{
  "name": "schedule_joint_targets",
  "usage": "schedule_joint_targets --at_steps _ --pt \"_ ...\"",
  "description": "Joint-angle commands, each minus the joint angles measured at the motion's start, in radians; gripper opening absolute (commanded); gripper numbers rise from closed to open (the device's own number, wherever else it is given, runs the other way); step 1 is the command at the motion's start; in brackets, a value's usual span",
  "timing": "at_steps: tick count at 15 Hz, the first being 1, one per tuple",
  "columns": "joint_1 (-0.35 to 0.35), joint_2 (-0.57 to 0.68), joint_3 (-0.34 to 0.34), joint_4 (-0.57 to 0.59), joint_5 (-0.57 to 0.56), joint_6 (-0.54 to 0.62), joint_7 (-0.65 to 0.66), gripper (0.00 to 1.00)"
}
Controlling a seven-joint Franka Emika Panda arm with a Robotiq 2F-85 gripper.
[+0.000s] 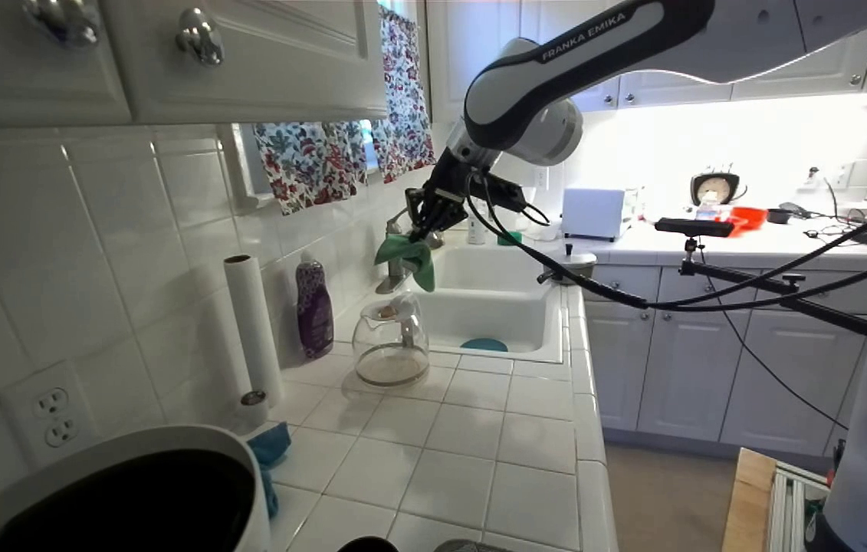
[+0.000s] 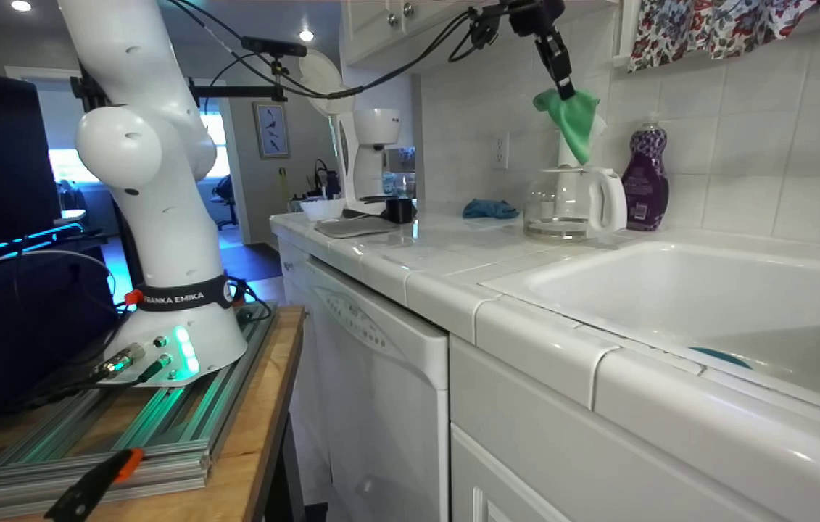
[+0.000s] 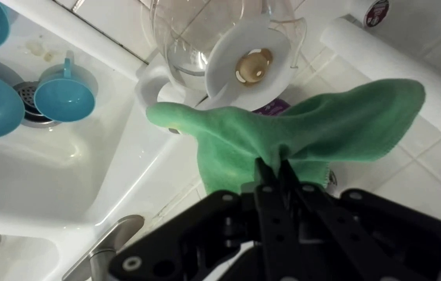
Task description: Use the green towel to wipe the coffee maker.
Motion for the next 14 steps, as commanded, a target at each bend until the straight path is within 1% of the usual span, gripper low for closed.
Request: schedule_joint_targets --at_steps 1,4,8,9,10,14 --pt "0.012 0.032 -0.014 0.036 0.063 -0.072 -0.027 0.01" --pt "0.014 0.047 -0.011 0.043 0.085 -0.104 -0.026 0.01" --pt "0.008 0.071 -0.008 0.064 0.070 -0.144 0.012 0.01" --pt "0.010 0.068 -0.006 0.064 0.077 -0.145 0.004 0.01" --pt "0.006 0.048 -0.004 0.026 0.043 -0.114 0.006 0.06" --pt "0.006 0.054 -0.003 0.035 0.043 -0.117 0.006 0.06"
